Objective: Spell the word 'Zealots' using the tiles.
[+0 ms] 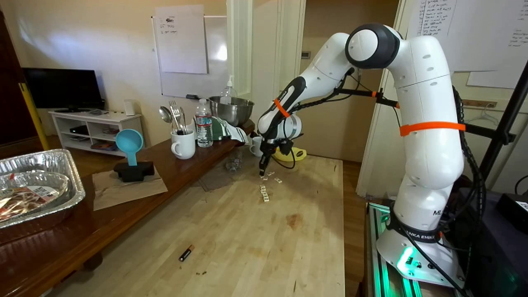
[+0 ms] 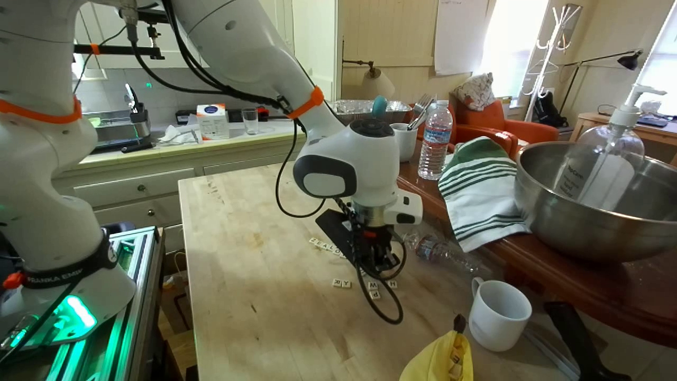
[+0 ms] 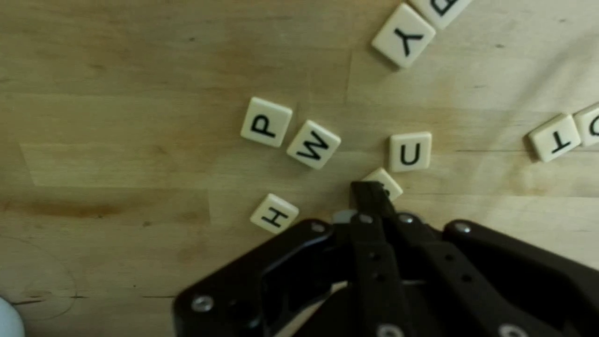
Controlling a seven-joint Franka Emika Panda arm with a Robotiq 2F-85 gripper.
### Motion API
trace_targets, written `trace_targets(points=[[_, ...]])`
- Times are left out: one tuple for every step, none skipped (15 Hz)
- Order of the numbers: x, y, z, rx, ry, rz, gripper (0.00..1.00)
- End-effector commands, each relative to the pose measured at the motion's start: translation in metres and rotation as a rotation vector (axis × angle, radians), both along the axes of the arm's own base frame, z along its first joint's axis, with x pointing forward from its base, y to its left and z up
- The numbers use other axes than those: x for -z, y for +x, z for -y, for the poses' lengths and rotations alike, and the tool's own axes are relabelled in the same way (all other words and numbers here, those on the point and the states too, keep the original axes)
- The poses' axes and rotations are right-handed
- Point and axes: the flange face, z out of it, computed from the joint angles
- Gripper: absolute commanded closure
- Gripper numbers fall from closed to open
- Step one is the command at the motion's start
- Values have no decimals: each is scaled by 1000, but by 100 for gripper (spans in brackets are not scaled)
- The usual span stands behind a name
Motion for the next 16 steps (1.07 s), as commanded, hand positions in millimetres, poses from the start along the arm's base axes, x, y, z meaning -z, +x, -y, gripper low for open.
trace_targets(points=[[27,-18,-22,-28,23,-96,100],[28,-20,-24,-50,18,-107,100],[29,-24,-24,-79,10,-124,100],[29,-26,-25,-102,1,-137,100],[29,-29,-25,-125,-7,-157,100],[29,-33,-24,-147,-16,-176,100],[28,-35,-25,-166,-20,-194,100],[28,-38,-24,-184,-25,-214,100],[28,-41,-24,-202,-29,-231,100],[29,-44,-23,-220,-34,-250,100],[29,-47,-23,-238,-40,-265,100],[29,-49,-24,-254,-43,-281,100],[29,-51,-25,-263,-45,-290,100],[30,-52,-26,-264,-49,-292,100],[32,-50,-28,-260,-51,-289,100],[32,-48,-29,-259,-55,-287,100]])
